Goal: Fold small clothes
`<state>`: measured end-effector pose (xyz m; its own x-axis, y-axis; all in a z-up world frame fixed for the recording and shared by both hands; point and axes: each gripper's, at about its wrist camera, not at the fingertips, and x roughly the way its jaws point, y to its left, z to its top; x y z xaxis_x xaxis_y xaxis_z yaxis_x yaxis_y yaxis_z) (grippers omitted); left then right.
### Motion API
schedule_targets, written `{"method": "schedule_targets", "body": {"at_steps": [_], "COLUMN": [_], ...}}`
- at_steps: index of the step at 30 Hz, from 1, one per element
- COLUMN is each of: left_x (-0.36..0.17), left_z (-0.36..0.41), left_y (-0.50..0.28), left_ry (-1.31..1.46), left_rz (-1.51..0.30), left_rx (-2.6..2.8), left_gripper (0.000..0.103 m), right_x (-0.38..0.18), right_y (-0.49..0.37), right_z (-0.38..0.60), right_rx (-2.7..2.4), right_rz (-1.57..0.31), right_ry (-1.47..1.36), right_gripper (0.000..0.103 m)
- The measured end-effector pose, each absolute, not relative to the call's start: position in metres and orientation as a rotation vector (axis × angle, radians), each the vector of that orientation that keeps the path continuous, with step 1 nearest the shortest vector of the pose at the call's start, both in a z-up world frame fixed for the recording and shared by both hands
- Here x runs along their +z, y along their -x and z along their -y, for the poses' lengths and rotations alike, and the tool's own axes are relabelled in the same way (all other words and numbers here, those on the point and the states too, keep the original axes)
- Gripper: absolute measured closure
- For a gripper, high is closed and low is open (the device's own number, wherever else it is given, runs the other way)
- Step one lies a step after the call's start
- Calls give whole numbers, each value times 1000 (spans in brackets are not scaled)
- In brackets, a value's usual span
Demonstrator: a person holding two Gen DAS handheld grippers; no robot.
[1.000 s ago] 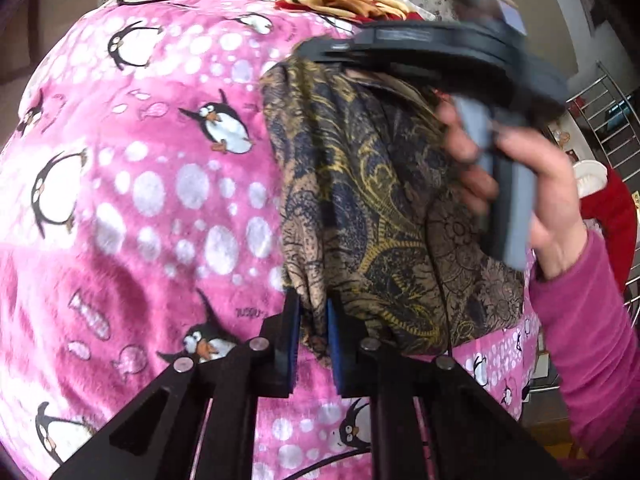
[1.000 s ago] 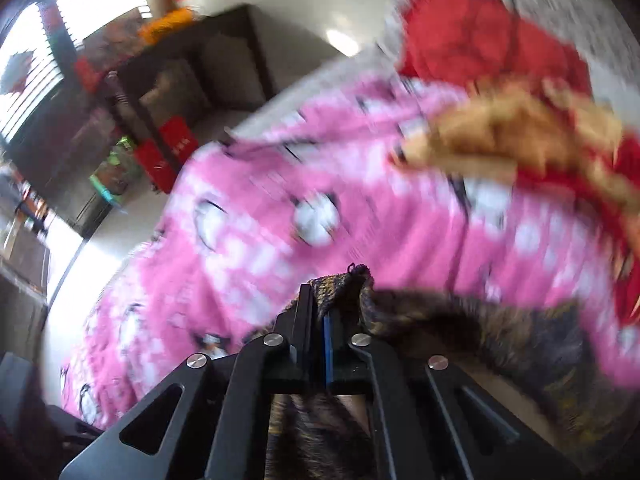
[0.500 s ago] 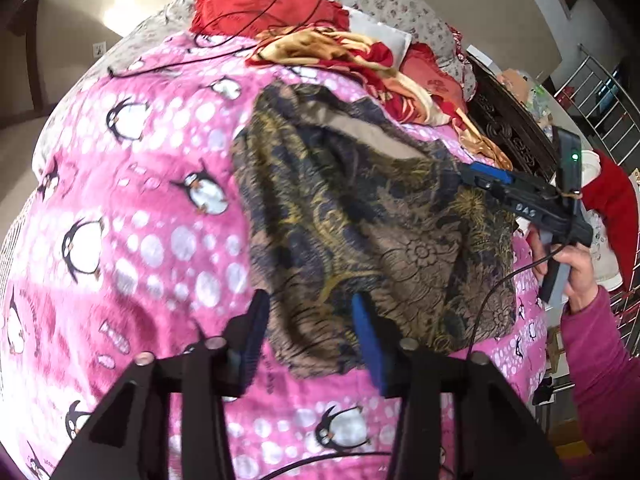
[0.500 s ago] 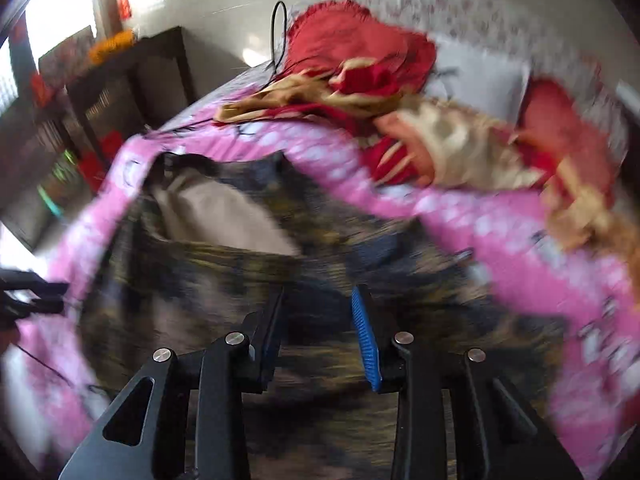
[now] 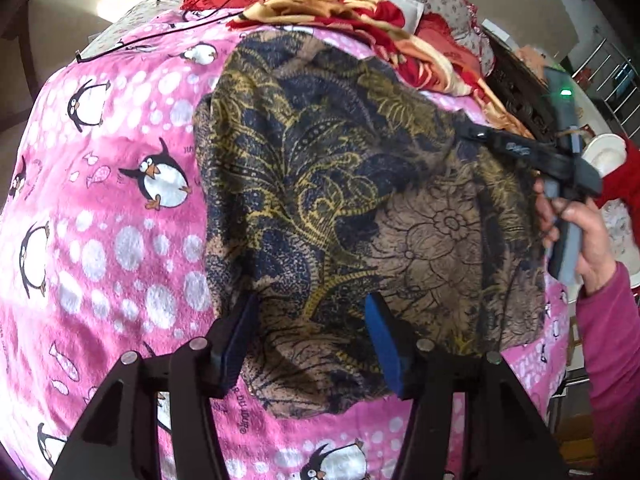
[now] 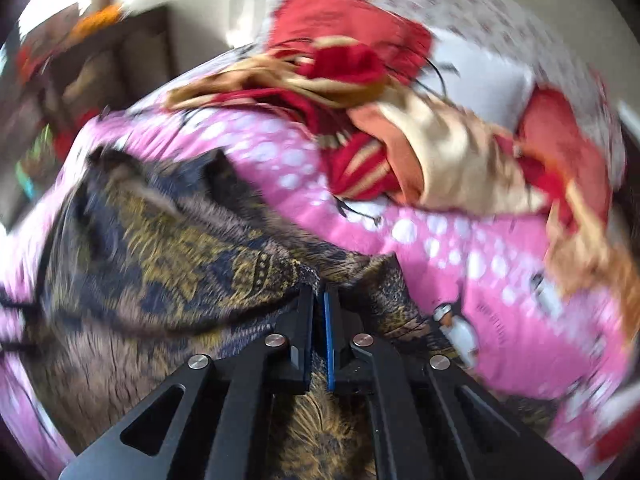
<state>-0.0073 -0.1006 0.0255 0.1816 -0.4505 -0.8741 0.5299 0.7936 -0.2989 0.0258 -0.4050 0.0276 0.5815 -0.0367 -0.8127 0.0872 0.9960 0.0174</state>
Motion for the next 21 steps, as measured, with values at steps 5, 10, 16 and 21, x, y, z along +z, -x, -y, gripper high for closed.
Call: {"method": "schedule_targets", "body": {"at_steps": [5, 10, 16, 21], "left_x": [30, 26, 30, 23], "left_z": [93, 87, 94, 93], "left_y": [12, 15, 21, 20], "left_ry": [-79, -43, -73, -78], "left_rz": [-1185, -1191, -1182, -1188], "left_rx": [-700, -688, -672, -663], "left_gripper": [44, 42, 39, 39], "right_x": [59, 62, 44, 35], "right_y": [34, 91, 93, 99], "right_z": [435, 483, 498, 520], "right_rx": [-115, -332, -361, -471], "right_rz": [-918, -913, -946, -952], "right_ry": [-137, -163, -186, -228], "right_gripper": [71, 57, 96, 96]}}
